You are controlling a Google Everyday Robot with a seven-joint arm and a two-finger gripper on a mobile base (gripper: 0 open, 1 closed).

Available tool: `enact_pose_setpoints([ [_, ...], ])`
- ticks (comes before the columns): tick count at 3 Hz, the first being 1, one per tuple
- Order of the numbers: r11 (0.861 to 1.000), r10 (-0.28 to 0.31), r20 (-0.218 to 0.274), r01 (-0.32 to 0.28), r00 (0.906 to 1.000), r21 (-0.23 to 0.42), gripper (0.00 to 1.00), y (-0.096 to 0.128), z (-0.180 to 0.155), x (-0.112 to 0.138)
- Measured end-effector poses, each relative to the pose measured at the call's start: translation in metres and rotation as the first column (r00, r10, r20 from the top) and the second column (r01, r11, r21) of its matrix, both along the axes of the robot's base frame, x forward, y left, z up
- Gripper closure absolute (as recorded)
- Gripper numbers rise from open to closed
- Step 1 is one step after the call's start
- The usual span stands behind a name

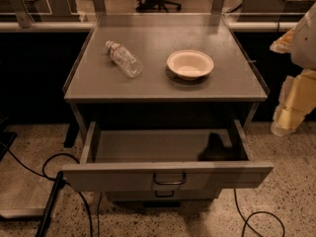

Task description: Close top drawer

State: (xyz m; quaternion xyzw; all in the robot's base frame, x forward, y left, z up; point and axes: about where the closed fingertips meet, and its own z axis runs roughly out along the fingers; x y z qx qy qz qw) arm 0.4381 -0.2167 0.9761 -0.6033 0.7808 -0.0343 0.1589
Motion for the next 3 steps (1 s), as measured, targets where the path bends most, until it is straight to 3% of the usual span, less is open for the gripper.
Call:
enact_pose_setpoints([
  [1,1.0,0.0,0.0,0.0,1.0,0.0,0.0,0.0,0.0,0.0],
  [3,1.0,0.0,0.0,0.0,1.0,0.0,0.43,0.0,0.0,0.0],
])
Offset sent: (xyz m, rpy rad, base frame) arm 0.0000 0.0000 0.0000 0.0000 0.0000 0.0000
